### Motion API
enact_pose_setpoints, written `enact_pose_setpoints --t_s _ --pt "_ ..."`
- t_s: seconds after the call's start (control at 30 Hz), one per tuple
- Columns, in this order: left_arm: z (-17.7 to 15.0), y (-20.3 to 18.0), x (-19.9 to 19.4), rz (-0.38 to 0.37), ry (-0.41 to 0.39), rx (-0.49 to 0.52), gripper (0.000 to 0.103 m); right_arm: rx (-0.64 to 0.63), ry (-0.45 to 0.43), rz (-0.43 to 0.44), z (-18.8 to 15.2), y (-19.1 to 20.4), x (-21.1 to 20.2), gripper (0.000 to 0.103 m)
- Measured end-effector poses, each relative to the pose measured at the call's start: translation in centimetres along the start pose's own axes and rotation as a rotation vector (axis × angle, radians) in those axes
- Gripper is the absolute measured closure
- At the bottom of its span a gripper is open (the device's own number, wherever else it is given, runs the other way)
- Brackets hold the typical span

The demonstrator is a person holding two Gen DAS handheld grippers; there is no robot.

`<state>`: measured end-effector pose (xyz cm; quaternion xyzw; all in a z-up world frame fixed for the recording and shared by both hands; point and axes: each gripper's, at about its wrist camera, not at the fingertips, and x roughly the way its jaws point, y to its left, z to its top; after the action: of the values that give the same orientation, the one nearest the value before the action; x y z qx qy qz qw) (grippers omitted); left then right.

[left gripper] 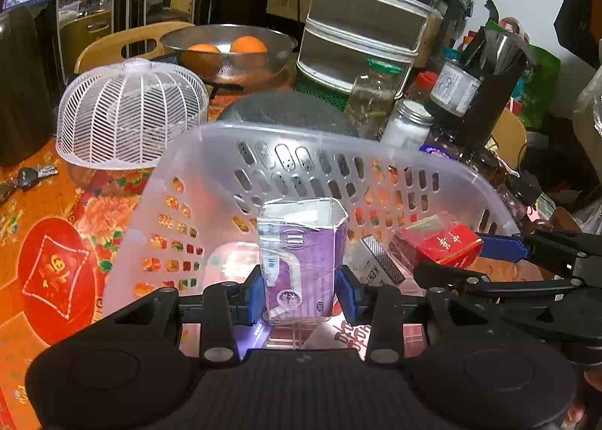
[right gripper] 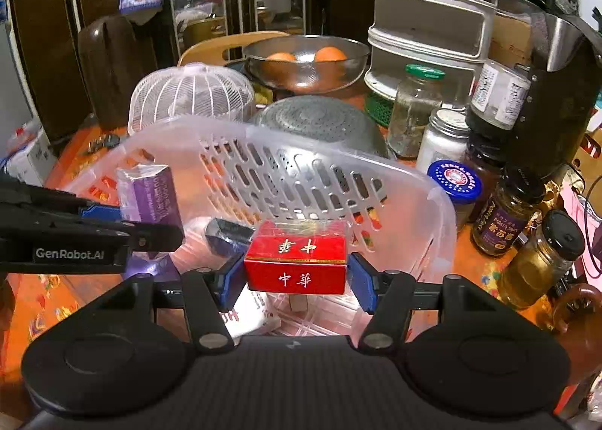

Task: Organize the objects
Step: 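Open both grippers to drop the boxes into the basket, then grasp the white plush toy with the left gripper while the right approaches the red candy bag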

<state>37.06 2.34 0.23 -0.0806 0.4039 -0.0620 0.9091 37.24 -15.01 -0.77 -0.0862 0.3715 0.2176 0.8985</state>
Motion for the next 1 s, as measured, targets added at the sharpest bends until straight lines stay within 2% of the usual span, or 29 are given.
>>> enact_pose_setpoints --t_s 0.07,0.13,0.23,0.37,0.43,0.47,0.57,0.67,0.73,0.83,0.9,1.0 --pt "-0.2 0.1 0.2 -0.004 0.0 -0.003 0.058 0.002 0.0 0.008 0.0 0.1 0.1 0.04" --pt "-0.3 0.3 0.1 -0.008 -0.008 -0.014 0.045 0.006 -0.012 0.012 -0.1 0.2 0.0 0.027" --pt "-0.5 0.3 -0.3 -0.02 -0.029 -0.011 0.043 -0.007 -0.041 -0.002 -0.2 0.6 -0.6 0.023" --pt "-0.9 0.1 -2.0 -0.033 -0.087 -0.008 0.028 0.019 -0.095 -0.007 -0.7 0.2 -2.0 0.012" --pt "-1.6 -0.2 -3.8 -0.021 -0.146 0.002 0.013 0.035 -0.136 0.0 -1.2 0.0 -3.3 0.004" --pt "-2.1 -0.5 -4.9 -0.02 -0.185 0.017 0.011 0.044 -0.163 0.003 -1.5 -0.1 -4.2 0.0" --pt "-4.6 -1.1 -9.1 -0.042 -0.307 0.05 0.002 0.049 -0.247 0.014 -3.2 -0.1 -7.4 0.0" --pt "-8.6 -1.5 -12.5 -0.044 -0.414 0.088 0.0 0.055 -0.325 0.022 -5.7 0.0 -10.5 0.0" --pt "-11.3 -2.0 -12.6 -0.03 -0.398 0.129 0.0 0.053 -0.361 0.022 -8.2 0.1 -12.0 0.0" --pt "-15.2 -2.6 -10.4 -0.022 -0.28 0.17 0.0 0.085 -0.359 0.023 -12.6 0.1 -12.2 0.0" --pt "-16.9 -2.7 -8.9 -0.038 -0.23 0.16 0.0 0.153 -0.338 0.026 -15.9 -0.3 -11.5 0.0" --pt "-18.1 -3.0 -7.3 -0.032 -0.202 0.17 0.0 0.277 -0.308 0.048 -19.8 -1.5 -10.4 0.0"
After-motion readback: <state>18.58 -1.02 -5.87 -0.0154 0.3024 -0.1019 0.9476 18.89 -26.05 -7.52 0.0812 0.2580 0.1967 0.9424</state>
